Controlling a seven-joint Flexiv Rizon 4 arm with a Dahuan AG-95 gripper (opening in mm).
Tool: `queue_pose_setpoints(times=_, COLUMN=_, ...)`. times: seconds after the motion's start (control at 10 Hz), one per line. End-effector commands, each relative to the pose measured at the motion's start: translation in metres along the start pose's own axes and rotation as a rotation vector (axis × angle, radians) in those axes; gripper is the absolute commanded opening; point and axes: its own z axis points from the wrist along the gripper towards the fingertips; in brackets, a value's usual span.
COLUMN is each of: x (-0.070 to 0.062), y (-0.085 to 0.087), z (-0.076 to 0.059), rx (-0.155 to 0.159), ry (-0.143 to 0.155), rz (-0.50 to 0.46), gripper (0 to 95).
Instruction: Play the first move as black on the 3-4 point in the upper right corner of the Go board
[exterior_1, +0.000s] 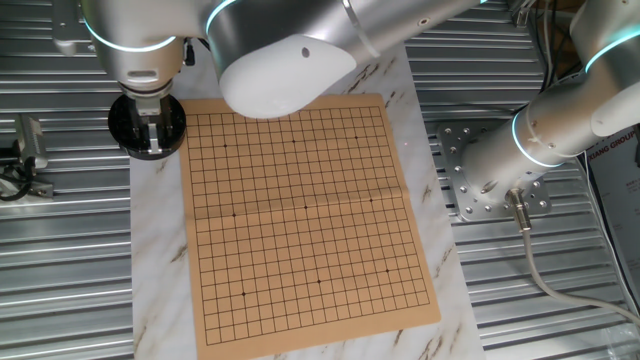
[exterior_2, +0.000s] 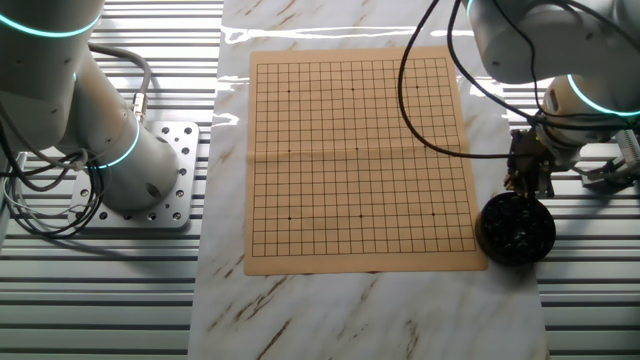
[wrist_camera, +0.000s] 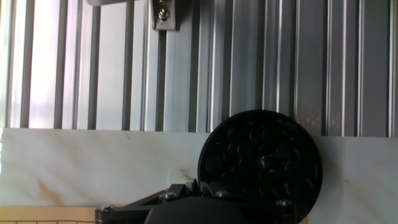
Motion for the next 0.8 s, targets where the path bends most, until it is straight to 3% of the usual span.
queue_pose_setpoints(times=0.1, x=-0.0005, y=-0.0001, z=0.0000, rx=-0.006, ry=0.001, rz=-0.037, gripper=0.0)
queue_pose_setpoints(times=0.5, x=-0.0005, y=-0.0001, z=0.0000, rx=0.007, ry=-0.006, rz=-0.112, gripper=0.0)
queue_pose_setpoints(times=0.8, x=-0.0005, y=-0.0001, z=0.0000, rx=0.008, ry=-0.046, rz=-0.129, gripper=0.0)
